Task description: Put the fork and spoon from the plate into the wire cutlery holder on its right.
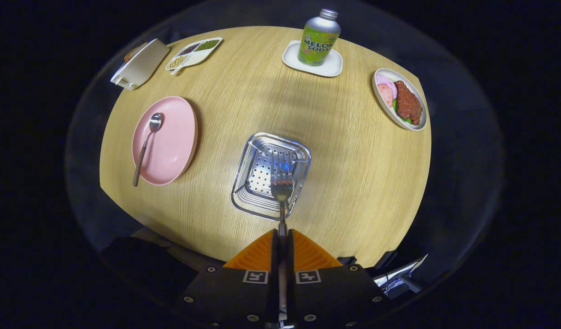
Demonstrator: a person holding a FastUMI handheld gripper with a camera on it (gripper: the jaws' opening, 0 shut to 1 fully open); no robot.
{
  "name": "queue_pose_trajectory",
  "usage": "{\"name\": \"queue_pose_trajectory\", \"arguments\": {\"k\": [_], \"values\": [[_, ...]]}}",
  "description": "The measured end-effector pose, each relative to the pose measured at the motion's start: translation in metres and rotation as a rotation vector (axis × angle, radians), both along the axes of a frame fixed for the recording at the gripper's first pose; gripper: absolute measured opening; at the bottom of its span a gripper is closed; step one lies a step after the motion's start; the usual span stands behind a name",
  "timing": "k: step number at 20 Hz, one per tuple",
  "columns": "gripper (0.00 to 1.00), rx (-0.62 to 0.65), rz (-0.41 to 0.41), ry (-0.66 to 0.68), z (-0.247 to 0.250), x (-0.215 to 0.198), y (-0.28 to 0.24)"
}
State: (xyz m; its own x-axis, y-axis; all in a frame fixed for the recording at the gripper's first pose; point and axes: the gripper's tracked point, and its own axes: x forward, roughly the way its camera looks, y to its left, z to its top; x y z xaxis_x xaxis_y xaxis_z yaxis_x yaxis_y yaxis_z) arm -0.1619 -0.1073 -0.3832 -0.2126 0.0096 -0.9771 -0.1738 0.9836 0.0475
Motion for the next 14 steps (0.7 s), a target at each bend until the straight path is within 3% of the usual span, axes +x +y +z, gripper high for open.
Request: {"name": "queue_pose_trajectory", "arguments": {"k": [9, 14], "values": [[0.11, 0.019, -0.136, -0.180, 0.001, 0.029, 0.012], [0.11, 0.044, -0.251, -0.470, 0.035, 0.073, 0.016]]}}
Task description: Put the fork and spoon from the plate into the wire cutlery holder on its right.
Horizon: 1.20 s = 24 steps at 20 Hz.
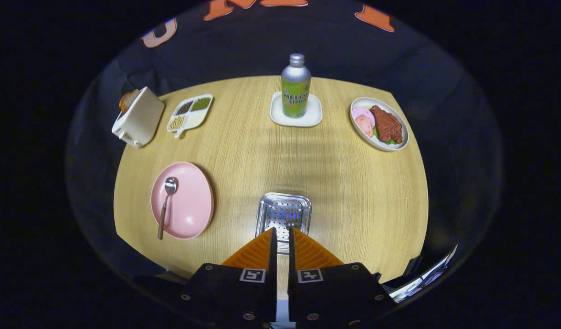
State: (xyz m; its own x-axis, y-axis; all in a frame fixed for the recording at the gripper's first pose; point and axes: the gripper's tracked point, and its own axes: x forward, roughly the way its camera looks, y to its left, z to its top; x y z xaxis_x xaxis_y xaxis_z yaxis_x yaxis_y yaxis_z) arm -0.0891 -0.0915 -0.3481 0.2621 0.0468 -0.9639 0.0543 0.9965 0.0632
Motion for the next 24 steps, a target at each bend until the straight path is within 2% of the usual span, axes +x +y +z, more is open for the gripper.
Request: {"name": "queue_pose_trajectory", "arguments": {"k": [6, 7, 9, 10, 11, 13, 17, 20, 24], "values": [[0.14, -0.065, -0.058, -0.423, 0.080, 0.055, 0.001], [0.21, -0.065, -0.062, -0.483, 0.093, 0.060, 0.005], [0.46, -0.082, -0.077, -0.601, 0.120, 0.069, 0.009], [0.53, -0.095, -0.076, -0.658, 0.133, 0.073, 0.013], [0.65, -0.107, -0.071, -0.716, 0.147, 0.077, 0.016], [0.79, -0.134, -0.058, -0.817, 0.170, 0.084, 0.023], [0.87, -0.249, -0.087, -0.984, 0.206, 0.088, 0.032], [0.90, -0.215, -0.118, -1.024, 0.210, 0.091, 0.055], [0.91, -0.189, -0.110, -1.057, 0.210, 0.099, 0.087]]}}
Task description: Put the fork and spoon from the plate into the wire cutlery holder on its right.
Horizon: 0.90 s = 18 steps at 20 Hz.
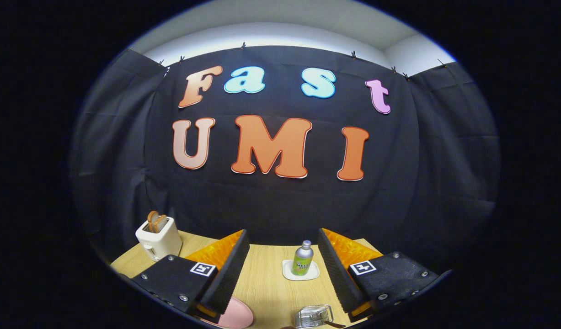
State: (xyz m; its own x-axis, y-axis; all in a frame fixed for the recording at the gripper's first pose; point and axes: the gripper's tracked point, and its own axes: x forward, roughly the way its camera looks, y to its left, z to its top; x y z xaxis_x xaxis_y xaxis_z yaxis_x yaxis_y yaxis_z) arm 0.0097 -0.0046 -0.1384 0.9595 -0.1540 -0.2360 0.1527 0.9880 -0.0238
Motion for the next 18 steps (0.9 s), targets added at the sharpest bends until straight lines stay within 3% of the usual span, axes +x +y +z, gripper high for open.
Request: {"name": "queue_pose_trajectory", "arguments": {"k": [8, 18], "values": [[0.92, 0.026, 0.119, 0.084, -0.042, 0.001, 0.088], [0.94, 0.068, 0.194, 0.385, -0.152, -0.033, 0.149]]}}
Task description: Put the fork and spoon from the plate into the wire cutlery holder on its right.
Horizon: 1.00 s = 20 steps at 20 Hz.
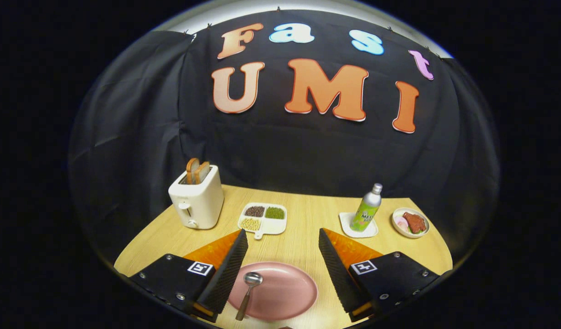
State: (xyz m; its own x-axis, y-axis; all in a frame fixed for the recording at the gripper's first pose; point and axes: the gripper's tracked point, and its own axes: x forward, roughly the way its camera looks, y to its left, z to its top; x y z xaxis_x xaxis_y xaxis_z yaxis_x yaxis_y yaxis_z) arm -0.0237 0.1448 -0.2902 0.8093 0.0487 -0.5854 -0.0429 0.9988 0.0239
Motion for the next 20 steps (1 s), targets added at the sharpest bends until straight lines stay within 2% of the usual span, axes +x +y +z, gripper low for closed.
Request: {"name": "queue_pose_trajectory", "arguments": {"k": [6, 8, 10, 14, 20], "values": [[0.92, 0.008, 0.054, 0.258, -0.076, -0.041, 0.028], [0.88, 0.003, 0.064, 0.304, -0.098, -0.054, 0.033], [0.82, -0.002, 0.071, 0.377, -0.119, -0.072, 0.037], [0.74, -0.008, 0.094, 0.443, -0.140, -0.081, 0.048], [0.52, 0.044, 0.109, 0.609, -0.165, -0.098, 0.063]]}}
